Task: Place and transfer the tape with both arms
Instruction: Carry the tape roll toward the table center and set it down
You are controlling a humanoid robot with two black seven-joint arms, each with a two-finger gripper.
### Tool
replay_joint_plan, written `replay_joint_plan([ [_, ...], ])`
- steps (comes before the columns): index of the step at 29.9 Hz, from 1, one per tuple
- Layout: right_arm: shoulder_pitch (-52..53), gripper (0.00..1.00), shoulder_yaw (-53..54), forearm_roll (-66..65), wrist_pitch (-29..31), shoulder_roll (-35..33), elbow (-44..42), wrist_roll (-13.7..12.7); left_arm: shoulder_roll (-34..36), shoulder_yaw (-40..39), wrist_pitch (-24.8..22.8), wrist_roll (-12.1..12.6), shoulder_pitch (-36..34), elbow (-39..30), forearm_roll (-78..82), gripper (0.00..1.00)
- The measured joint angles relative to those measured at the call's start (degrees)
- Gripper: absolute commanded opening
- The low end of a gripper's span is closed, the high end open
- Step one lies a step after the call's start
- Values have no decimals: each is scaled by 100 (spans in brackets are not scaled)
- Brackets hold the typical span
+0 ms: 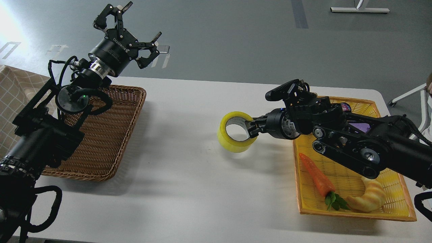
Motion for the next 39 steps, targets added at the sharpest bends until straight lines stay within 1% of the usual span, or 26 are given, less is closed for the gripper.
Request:
replay_joint_plan([
  [6,-23,0,-179,14,0,126,-101,10,13,-8,0,-2,7,0,-8,98],
  [12,-61,0,-255,23,0,173,-122,18,16,-7,0,-100,7,0,-17,98],
  [20,-76,0,-275,33,0,307,-469,18,9,1,0,-105,7,3,-18,98],
  [25,-59,0,-276,33,0,525,-691,27,12,1,0,-106,7,4,-18,98],
  [27,-42,2,-276,33,0,584,-754,31,14,1,0,-106,7,6,-18,98],
  [28,-39,7,-276,34,0,616,-788,33,14,1,0,-106,7,6,-18,98],
  [29,-38,7,-276,34,0,647,-813,35,15,1,0,-106,7,6,-18,98],
  [30,-36,12,-276,34,0,669,-826,36,15,1,0,-106,7,6,-18,98],
  [37,-34,15,-276,42,0,697,-858,45,16,-6,0,-106,7,6,-18,98],
  [38,-34,17,-276,42,0,698,-865,45,16,-6,0,-106,7,5,-18,98],
  [39,-34,25,-276,42,0,698,-872,45,16,-7,0,-106,7,5,-18,98],
])
